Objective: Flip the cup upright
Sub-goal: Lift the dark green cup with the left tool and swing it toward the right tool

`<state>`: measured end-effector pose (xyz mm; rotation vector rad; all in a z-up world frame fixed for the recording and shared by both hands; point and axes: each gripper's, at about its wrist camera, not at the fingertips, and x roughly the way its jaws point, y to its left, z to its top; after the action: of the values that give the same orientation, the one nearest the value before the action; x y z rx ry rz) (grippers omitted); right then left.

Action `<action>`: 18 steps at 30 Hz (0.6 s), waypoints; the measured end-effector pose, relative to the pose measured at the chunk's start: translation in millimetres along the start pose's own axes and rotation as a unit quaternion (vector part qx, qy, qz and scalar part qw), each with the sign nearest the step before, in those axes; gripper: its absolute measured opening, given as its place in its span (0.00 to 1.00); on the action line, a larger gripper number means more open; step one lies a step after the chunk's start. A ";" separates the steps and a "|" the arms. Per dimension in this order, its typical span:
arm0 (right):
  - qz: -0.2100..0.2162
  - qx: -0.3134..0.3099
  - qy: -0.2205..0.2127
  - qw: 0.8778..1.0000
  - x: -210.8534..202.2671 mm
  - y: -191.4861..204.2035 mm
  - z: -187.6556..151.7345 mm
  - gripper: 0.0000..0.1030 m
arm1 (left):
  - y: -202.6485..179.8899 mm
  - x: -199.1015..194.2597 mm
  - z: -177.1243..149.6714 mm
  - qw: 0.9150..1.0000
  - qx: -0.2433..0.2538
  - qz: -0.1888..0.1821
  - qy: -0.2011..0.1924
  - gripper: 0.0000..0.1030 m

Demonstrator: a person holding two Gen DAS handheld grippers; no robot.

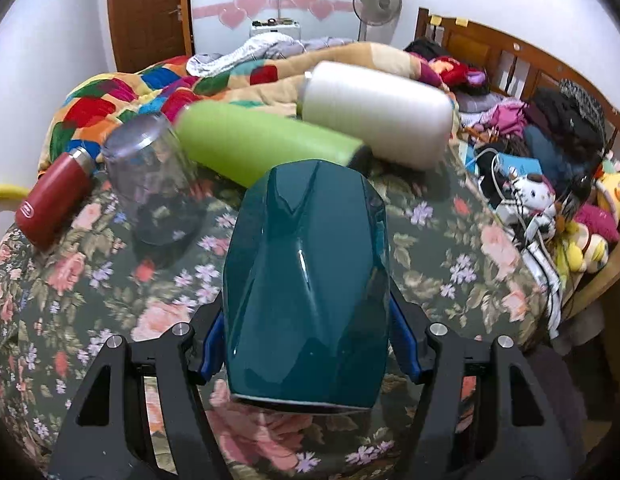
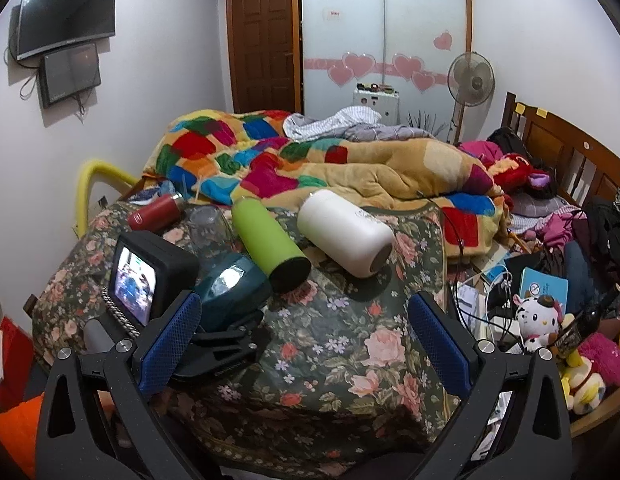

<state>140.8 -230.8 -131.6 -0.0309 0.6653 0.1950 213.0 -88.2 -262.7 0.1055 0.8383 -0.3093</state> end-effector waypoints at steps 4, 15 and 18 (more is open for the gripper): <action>-0.003 0.001 0.012 1.000 6.8 -3.0 -3.8 1.00 | -3.6 7.6 -3.9 1.000 0.001 0.000 0.001 0.65; -0.007 0.003 0.035 0.999 17.8 -3.2 -6.9 1.00 | -2.2 7.9 -5.6 0.998 -0.017 -0.049 0.040 0.66; -0.008 0.005 0.036 0.999 17.8 -2.4 -6.5 1.00 | -1.2 -9.9 -5.2 0.998 -0.011 -0.050 0.031 0.73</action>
<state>150.9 -230.7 -147.8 -0.0340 0.7384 0.1757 202.7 -85.9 -258.8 0.0523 0.9096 -0.3913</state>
